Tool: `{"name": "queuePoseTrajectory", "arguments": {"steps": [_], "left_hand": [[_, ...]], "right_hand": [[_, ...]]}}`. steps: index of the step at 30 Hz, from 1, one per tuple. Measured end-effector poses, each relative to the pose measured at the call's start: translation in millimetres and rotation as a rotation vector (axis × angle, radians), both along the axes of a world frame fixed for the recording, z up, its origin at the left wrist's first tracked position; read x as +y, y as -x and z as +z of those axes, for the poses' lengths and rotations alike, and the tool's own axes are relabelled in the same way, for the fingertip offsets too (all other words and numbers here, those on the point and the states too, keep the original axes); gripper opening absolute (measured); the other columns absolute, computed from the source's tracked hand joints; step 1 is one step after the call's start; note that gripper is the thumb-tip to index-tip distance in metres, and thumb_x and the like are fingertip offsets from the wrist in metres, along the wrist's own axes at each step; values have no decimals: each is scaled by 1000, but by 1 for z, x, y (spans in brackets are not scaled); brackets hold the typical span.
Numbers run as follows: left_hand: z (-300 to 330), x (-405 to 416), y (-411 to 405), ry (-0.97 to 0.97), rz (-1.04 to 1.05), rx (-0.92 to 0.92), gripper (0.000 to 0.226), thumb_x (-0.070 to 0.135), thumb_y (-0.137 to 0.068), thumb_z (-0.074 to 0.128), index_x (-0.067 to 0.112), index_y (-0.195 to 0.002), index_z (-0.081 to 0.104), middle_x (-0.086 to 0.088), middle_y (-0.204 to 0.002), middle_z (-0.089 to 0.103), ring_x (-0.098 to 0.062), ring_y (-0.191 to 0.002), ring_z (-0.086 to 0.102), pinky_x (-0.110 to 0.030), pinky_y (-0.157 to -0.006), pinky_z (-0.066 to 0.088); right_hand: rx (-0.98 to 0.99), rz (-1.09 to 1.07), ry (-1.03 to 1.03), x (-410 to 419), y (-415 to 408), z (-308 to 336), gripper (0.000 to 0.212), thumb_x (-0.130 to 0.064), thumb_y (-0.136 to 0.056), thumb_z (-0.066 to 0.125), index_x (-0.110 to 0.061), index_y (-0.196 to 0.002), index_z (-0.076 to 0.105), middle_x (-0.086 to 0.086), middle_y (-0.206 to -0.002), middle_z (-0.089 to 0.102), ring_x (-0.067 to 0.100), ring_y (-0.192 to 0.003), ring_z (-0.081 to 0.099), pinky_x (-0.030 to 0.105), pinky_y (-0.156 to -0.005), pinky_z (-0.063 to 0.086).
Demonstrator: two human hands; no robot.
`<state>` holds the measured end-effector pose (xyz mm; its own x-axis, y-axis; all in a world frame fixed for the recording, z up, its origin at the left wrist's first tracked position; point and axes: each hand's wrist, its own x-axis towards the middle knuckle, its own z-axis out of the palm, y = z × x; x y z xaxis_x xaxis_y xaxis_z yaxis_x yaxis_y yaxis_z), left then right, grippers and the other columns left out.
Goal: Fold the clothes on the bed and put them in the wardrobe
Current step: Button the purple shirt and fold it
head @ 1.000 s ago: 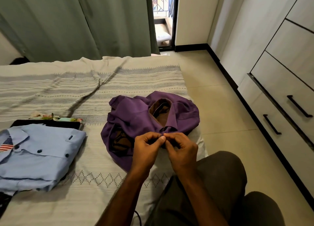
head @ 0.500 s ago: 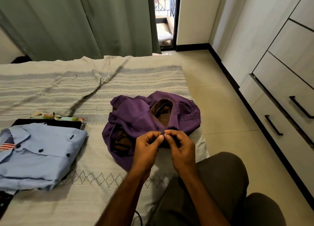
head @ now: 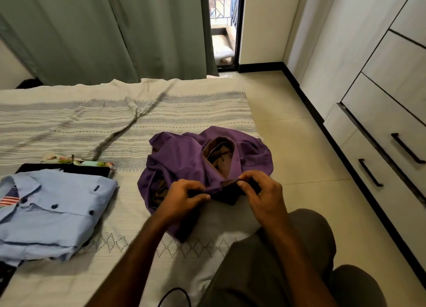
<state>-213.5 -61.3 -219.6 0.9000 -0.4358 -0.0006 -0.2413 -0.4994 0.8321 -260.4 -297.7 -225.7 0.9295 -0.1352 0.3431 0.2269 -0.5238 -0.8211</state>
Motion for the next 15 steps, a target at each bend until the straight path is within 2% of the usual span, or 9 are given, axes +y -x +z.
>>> {"name": "queuePoseTrajectory", "arguments": {"steps": [2, 6, 7, 10, 12, 13, 15], "left_hand": [[12, 8, -8, 56, -4, 54, 17, 18, -87, 77, 25, -73, 70, 16, -63, 61, 2, -59, 52, -18, -58, 40], [41, 10, -15, 313, 2, 257, 13, 3, -92, 67, 3, -79, 65, 8, -59, 62, 2, -51, 54, -11, -50, 41], [46, 12, -17, 371, -18, 292, 13, 9, -92, 68, 1, -82, 65, 6, -62, 64, 0, -53, 57, -12, -52, 44], [53, 22, -27, 410, -104, 364, 41, 41, -80, 81, 4, -94, 72, -9, -83, 71, -15, -74, 67, -23, -67, 55], [57, 28, -32, 375, -121, 388, 32, 33, -81, 81, 7, -99, 75, -13, -90, 73, -18, -81, 69, -26, -71, 56], [60, 30, -35, 351, -127, 389, 21, 22, -84, 77, 8, -100, 76, -12, -92, 73, -17, -82, 70, -25, -73, 56], [66, 32, -39, 248, -169, 391, 20, 3, -86, 68, 9, -104, 77, -8, -90, 74, -14, -80, 69, -22, -72, 55]], "right_hand": [[70, 53, 140, -17, -8, 5, 7, -24, -91, 73, -19, -94, 69, -12, -87, 63, -2, -82, 60, 11, -70, 49], [200, 209, 294, -40, -22, 21, 25, -51, -86, 67, -27, -78, 68, -13, -71, 59, 3, -66, 54, 15, -59, 36], [219, 251, 298, -45, -25, 26, 29, -58, -83, 64, -30, -75, 66, -13, -69, 58, 4, -66, 53, 16, -58, 35], [253, 364, 241, -59, -30, 37, 39, -70, -75, 62, -31, -72, 62, -8, -71, 59, 10, -69, 55, 24, -61, 43], [300, 422, 225, -69, -32, 43, 39, -66, -79, 64, -27, -79, 66, -6, -77, 63, 14, -73, 58, 29, -68, 49], [341, 441, 239, -73, -34, 47, 32, -58, -82, 67, -26, -83, 69, -5, -81, 66, 14, -77, 60, 32, -71, 51], [423, 475, 261, -81, -38, 54, 9, -36, -89, 71, -27, -88, 72, -5, -87, 70, 11, -84, 62, 31, -76, 52]]}}
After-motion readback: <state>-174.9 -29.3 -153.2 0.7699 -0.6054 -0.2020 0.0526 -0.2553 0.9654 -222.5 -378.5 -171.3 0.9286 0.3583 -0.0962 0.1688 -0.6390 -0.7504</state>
